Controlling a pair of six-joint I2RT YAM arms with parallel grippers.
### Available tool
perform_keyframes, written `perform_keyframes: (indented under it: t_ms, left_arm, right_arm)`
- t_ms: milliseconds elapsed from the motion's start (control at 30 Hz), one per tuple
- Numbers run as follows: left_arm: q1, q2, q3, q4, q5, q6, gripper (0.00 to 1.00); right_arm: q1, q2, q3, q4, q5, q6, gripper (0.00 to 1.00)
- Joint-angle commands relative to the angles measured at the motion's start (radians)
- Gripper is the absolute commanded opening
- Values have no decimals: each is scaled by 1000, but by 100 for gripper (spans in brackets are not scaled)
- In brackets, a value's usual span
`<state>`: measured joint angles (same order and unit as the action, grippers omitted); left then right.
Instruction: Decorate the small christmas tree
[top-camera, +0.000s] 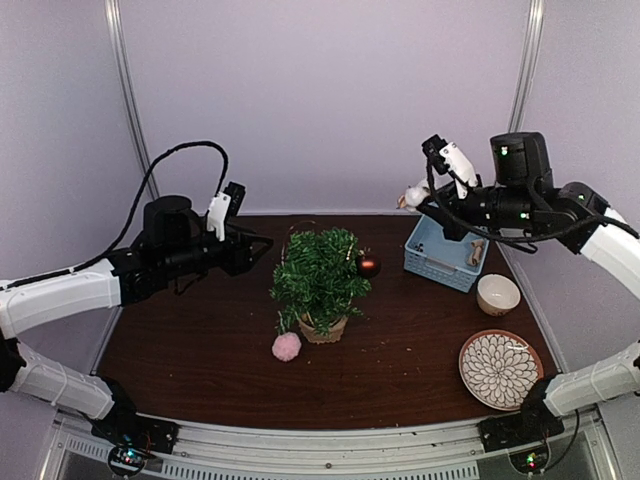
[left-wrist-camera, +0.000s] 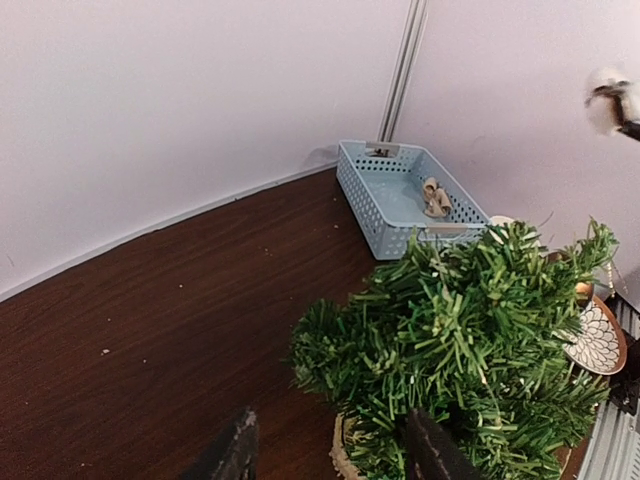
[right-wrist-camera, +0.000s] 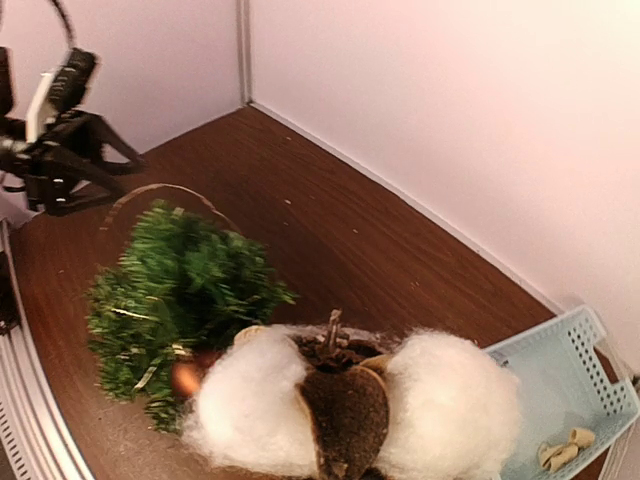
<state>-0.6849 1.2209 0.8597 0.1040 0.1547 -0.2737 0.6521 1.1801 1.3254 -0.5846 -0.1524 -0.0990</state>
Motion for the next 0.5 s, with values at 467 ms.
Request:
perform_keyframes:
  t_ms: [467]
  left_arm:
    - [8,-52,-47,40,-89,-46,50]
  right_arm:
    - [539,440,608,-465,367,-147,0]
